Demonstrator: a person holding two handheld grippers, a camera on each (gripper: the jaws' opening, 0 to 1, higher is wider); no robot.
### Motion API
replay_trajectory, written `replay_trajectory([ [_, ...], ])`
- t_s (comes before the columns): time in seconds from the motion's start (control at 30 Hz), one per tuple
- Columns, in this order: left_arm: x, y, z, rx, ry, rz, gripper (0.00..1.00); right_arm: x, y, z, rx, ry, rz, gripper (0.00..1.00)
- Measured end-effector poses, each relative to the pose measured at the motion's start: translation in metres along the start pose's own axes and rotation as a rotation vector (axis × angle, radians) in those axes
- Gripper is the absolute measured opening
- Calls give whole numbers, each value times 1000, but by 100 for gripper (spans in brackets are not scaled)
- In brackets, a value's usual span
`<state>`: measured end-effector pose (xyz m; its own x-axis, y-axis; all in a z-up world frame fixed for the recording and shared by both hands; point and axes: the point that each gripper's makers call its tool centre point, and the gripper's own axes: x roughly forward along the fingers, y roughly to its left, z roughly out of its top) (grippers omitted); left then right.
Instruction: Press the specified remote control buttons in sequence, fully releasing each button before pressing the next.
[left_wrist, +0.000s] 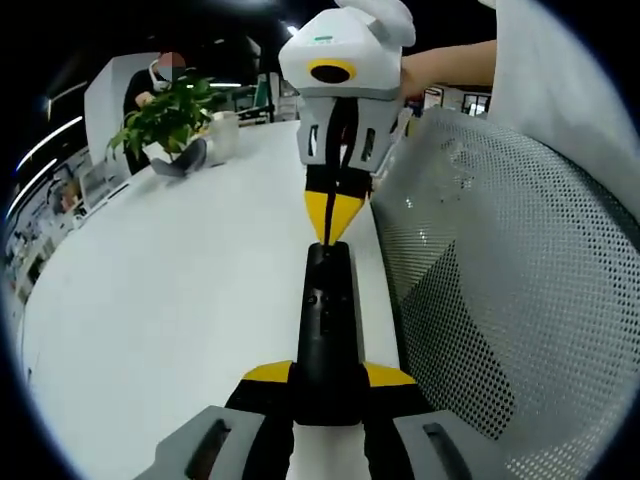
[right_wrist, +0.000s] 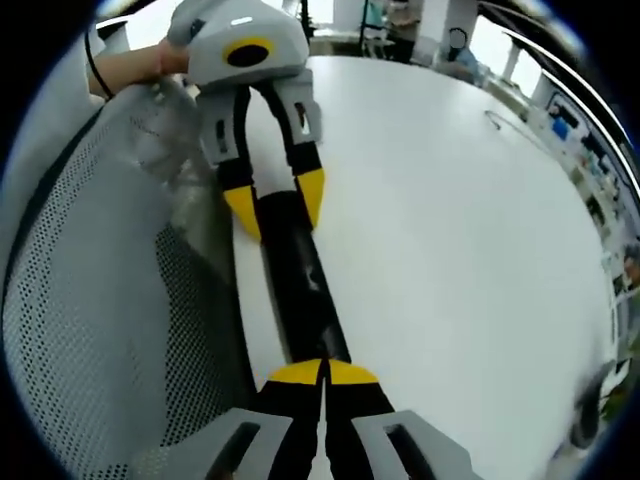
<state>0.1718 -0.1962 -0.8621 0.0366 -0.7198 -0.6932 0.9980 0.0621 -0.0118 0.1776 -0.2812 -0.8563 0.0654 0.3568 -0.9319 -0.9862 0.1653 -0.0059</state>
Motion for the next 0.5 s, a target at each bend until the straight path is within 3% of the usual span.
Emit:
replay_trajectory([
  [0.23,0,0,0,0,-1,-3,24,0,-1,-1,9,39,-20,0],
  [0.43,0,0,0,-1,-2,-2,24,-3,-3,0,221,-107,-46,0],
  [0.5,0,0,0,-3,-2,-1,24,-4,-3,0,243,-131,-58,0],
])
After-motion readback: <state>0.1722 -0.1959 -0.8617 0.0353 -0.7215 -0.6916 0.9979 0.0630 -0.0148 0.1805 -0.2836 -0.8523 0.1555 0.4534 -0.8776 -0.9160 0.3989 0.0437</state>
